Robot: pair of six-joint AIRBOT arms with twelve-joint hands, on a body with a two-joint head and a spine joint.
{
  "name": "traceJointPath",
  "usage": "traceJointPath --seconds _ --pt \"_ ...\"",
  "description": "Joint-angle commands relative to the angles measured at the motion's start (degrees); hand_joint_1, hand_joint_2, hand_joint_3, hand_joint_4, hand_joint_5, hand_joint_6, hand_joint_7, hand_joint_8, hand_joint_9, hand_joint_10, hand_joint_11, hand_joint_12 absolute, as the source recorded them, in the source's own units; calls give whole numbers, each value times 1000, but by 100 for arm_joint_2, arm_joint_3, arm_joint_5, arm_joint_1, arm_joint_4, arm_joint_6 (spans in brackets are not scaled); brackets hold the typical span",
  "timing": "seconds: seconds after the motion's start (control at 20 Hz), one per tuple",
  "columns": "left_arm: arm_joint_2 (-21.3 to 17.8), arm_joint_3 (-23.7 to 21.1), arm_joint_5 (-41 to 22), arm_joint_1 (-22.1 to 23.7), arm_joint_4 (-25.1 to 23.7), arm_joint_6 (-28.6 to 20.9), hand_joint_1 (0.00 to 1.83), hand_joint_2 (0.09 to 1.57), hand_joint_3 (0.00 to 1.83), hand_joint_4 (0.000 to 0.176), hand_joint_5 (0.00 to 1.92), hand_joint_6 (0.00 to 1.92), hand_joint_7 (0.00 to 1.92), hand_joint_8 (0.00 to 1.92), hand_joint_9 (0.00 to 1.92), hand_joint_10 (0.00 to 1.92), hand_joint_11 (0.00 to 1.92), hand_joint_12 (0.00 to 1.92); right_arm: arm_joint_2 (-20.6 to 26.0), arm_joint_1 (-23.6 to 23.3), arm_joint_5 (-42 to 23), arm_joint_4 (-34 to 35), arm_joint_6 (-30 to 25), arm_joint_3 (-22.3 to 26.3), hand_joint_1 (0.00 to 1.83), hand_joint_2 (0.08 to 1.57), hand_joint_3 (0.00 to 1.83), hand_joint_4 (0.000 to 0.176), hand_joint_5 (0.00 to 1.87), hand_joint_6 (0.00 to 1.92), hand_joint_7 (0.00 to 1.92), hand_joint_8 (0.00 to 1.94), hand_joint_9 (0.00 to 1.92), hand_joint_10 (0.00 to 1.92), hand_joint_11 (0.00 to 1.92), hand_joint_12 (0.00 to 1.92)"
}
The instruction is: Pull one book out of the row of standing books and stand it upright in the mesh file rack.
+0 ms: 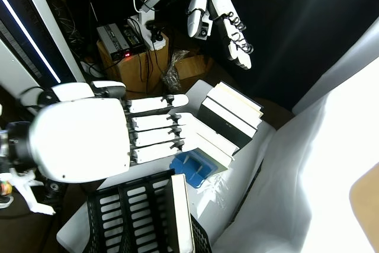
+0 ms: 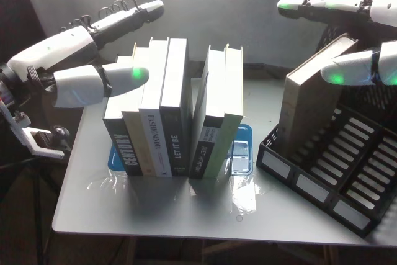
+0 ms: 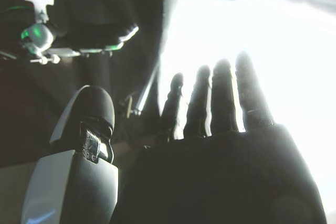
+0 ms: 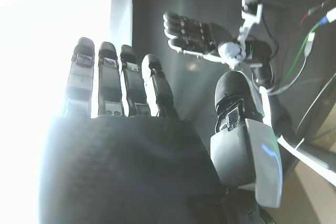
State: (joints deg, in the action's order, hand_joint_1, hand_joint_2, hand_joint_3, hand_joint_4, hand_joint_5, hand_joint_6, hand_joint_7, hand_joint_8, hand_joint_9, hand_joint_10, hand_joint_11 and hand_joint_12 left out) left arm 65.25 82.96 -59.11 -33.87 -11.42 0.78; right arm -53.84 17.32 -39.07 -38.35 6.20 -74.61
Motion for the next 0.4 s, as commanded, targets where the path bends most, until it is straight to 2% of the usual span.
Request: traceJointPath --seconds 0.0,0.1,0.15,0.2,0.25,0.35 --pt "-62 -9 -693 40 215 -32 188 1350 0 72 0 0 0 0 0 0 0 0 77 -38 -587 331 -15 14 131 1294 5 93 0 0 0 0 0 0 0 0" --pt "-70 -19 -698 57 200 -32 164 1353 0 67 0 0 0 0 0 0 0 0 77 -23 -630 367 -14 35 134 1293 3 83 0 0 0 0 0 0 0 0" --pt "-70 -21 -705 60 191 -32 157 1352 0 71 0 0 0 0 0 0 0 0 78 -18 -644 377 -14 43 137 1292 2 88 0 0 0 0 0 0 0 0" --pt "-70 -21 -712 60 183 -32 143 1354 0 73 0 0 0 0 0 0 0 0 78 -15 -652 382 -14 47 142 1290 1 101 0 0 0 0 0 0 0 0" --pt "-70 -28 -708 59 171 -32 142 1357 0 74 0 0 0 0 0 0 0 0 78 -13 -654 391 -14 53 132 1293 3 99 0 0 0 0 0 0 0 0" --pt "-93 -54 -707 53 170 -32 142 1368 3 65 0 0 0 0 0 0 0 0 69 -8 -674 484 18 64 131 1296 3 78 0 0 0 0 0 0 0 0"
